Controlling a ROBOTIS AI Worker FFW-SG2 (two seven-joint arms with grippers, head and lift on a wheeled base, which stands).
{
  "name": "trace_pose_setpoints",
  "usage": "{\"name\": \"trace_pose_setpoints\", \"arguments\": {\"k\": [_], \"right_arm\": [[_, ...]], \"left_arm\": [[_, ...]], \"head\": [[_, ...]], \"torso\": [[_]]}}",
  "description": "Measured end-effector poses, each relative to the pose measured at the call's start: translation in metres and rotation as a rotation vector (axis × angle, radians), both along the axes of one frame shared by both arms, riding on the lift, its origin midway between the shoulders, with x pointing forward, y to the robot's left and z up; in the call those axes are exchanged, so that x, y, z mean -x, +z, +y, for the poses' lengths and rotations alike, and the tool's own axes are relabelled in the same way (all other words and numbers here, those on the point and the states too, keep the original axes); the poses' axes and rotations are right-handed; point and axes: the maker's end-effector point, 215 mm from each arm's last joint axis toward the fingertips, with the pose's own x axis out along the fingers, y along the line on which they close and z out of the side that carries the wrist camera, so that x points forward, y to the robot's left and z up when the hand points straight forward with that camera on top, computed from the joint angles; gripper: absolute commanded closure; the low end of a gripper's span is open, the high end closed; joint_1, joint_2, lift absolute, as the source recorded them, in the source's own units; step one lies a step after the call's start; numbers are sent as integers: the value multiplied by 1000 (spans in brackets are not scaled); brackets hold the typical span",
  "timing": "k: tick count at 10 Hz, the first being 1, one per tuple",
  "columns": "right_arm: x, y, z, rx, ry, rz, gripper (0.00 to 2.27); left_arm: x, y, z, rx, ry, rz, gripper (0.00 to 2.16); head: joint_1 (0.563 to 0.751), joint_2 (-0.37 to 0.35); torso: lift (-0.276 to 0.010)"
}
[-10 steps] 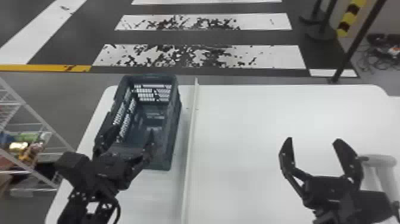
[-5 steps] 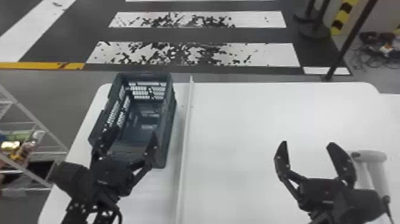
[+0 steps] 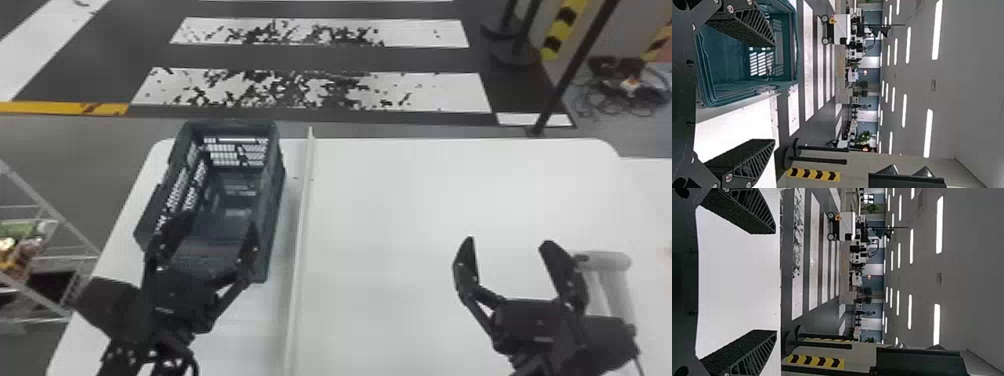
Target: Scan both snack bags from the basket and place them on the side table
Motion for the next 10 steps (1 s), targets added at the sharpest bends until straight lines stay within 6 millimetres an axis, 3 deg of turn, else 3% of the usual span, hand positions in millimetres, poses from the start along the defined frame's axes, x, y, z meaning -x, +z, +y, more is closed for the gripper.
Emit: {"name": "trace_pose_setpoints", "arguments": {"k": [5,10], "right_arm": [[-6,-9,-2,3,-5,33,19],[-11,-5,-7,8,-11,22,19]], "left_arm": [[-3,-15,4,0,2,24,137],[-11,-23,0,6,-8,38,137]], "head": [[695,22],[695,10]], "torso": [[-75],[-75]]}}
